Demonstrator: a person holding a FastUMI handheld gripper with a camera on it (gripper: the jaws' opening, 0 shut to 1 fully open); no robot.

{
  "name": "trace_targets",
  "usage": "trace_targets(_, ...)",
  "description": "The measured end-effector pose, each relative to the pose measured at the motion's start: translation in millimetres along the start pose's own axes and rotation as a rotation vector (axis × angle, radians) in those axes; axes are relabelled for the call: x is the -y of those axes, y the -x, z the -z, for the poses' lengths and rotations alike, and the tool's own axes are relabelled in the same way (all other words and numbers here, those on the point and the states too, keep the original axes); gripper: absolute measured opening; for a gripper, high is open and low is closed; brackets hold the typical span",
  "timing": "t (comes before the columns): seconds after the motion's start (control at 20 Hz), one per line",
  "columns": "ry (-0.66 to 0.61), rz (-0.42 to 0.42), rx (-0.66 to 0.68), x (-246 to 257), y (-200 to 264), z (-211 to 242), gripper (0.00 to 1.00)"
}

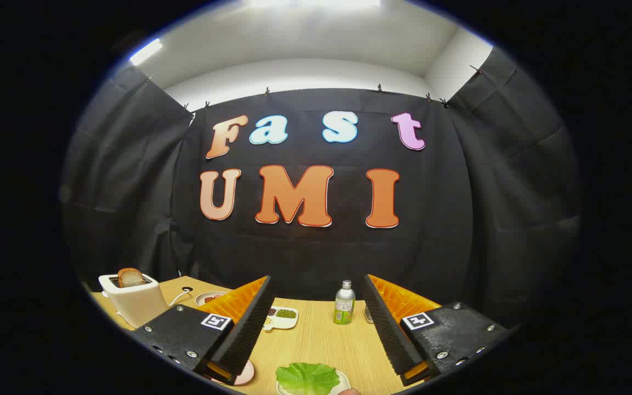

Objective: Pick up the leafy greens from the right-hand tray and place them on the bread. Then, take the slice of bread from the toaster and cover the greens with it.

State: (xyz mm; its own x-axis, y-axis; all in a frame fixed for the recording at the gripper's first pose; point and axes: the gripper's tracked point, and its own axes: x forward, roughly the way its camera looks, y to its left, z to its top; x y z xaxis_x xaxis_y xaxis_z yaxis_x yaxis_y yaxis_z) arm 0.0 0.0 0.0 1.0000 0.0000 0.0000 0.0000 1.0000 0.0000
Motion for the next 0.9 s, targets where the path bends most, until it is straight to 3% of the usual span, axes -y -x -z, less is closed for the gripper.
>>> trace_targets(0.9,0.000,-0.046,-0.060,-15,-1,14,0.97)
